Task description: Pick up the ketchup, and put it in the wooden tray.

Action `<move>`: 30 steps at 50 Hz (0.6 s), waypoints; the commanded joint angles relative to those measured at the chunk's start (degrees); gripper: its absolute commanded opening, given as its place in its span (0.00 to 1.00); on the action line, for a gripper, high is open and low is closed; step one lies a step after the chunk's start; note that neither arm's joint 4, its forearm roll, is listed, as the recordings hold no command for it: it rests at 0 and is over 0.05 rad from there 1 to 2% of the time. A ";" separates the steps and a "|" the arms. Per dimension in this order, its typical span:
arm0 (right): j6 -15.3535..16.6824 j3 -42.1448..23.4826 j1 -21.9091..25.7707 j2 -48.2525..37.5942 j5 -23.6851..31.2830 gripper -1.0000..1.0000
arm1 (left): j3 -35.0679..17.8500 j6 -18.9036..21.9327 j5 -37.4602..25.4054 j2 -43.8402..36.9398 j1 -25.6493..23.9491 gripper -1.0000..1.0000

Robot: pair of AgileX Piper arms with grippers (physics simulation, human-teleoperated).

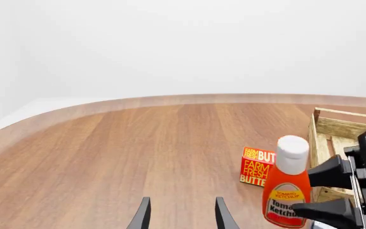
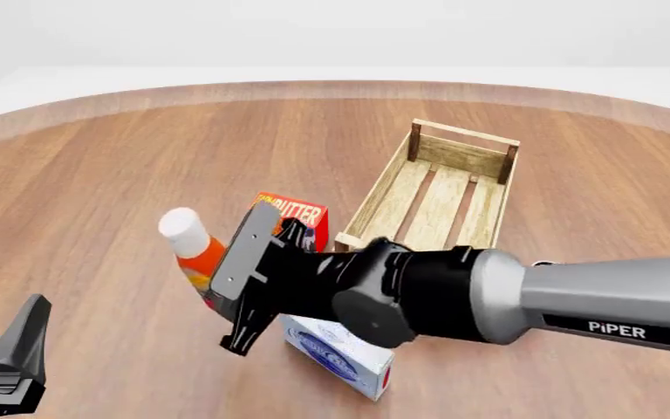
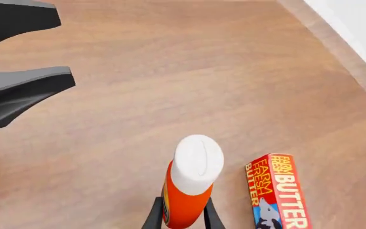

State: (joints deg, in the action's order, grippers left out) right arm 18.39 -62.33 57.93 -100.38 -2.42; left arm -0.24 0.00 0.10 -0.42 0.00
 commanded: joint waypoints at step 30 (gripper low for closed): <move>1.39 0.90 -17.23 19.21 10.09 0.00 | 0.00 0.00 0.00 0.00 0.00 1.00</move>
State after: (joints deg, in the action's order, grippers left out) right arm 20.47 -61.89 45.77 -84.91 6.12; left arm -0.24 0.00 0.10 -0.42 0.00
